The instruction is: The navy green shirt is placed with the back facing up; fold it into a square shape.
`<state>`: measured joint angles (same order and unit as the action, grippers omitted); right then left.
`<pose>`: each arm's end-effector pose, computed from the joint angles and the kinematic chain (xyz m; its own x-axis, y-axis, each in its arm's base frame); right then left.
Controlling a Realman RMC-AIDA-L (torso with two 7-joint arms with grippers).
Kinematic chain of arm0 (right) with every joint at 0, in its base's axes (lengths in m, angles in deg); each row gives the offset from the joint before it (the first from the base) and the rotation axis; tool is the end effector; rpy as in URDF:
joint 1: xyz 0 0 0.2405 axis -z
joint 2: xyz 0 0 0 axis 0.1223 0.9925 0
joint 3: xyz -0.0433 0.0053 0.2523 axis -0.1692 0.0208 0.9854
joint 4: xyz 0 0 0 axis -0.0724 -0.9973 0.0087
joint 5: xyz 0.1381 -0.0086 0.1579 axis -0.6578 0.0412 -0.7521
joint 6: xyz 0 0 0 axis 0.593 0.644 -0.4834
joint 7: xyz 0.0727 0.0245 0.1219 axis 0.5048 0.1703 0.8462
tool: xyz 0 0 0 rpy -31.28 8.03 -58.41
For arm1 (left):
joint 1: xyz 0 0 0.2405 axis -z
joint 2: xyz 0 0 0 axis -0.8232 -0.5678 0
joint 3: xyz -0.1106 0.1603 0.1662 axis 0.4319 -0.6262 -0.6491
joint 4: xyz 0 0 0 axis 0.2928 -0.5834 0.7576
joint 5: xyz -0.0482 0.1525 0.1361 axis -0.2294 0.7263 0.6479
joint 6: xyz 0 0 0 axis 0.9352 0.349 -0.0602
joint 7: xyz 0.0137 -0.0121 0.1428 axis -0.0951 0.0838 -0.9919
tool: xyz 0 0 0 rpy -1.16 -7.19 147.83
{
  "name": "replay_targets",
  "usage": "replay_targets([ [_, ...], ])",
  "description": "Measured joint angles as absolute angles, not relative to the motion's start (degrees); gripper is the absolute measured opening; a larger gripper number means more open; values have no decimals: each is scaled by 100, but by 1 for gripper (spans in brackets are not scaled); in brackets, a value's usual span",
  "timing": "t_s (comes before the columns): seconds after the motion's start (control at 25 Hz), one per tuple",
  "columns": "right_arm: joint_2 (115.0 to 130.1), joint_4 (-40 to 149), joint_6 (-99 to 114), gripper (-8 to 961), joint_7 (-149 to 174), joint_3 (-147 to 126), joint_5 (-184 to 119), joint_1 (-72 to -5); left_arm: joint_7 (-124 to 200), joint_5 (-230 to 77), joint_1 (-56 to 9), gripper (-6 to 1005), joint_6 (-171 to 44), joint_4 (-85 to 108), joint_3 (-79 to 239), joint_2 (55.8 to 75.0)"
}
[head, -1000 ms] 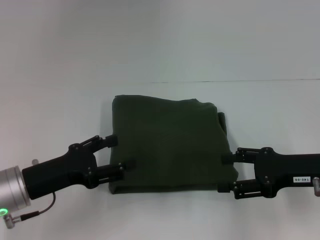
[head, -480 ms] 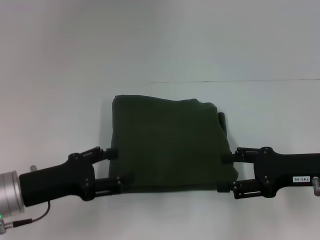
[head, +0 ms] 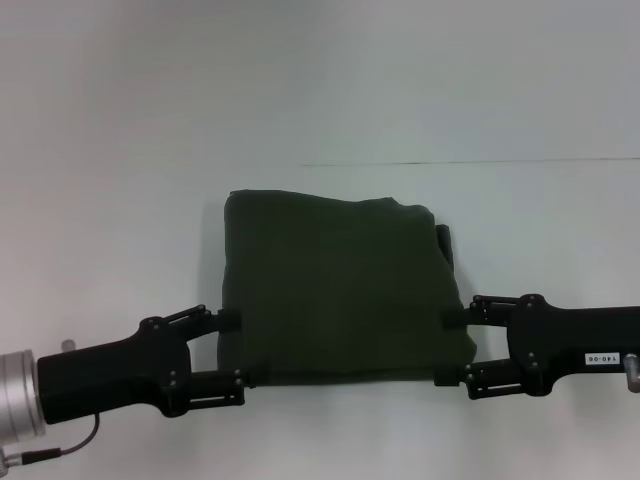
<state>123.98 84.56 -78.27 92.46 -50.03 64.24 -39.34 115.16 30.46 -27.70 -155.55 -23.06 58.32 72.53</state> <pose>0.2535 0.3275 0.0084 0.7985 -0.3831 -0.4645 -0.4300 -0.9028 0.0054 -0.2693 0.2938 -0.0030 0.6660 0.3911 0.6352 0.5222 -0.8525 -0.0227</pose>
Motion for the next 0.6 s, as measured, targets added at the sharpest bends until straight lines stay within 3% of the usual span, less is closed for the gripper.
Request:
replay_targets([
  [0.6, 12398, 8451, -7827, 900, 9266, -5013, 6429, -3937, 11547, 3156, -2780, 934, -15597, -2306, 5833, 7256],
])
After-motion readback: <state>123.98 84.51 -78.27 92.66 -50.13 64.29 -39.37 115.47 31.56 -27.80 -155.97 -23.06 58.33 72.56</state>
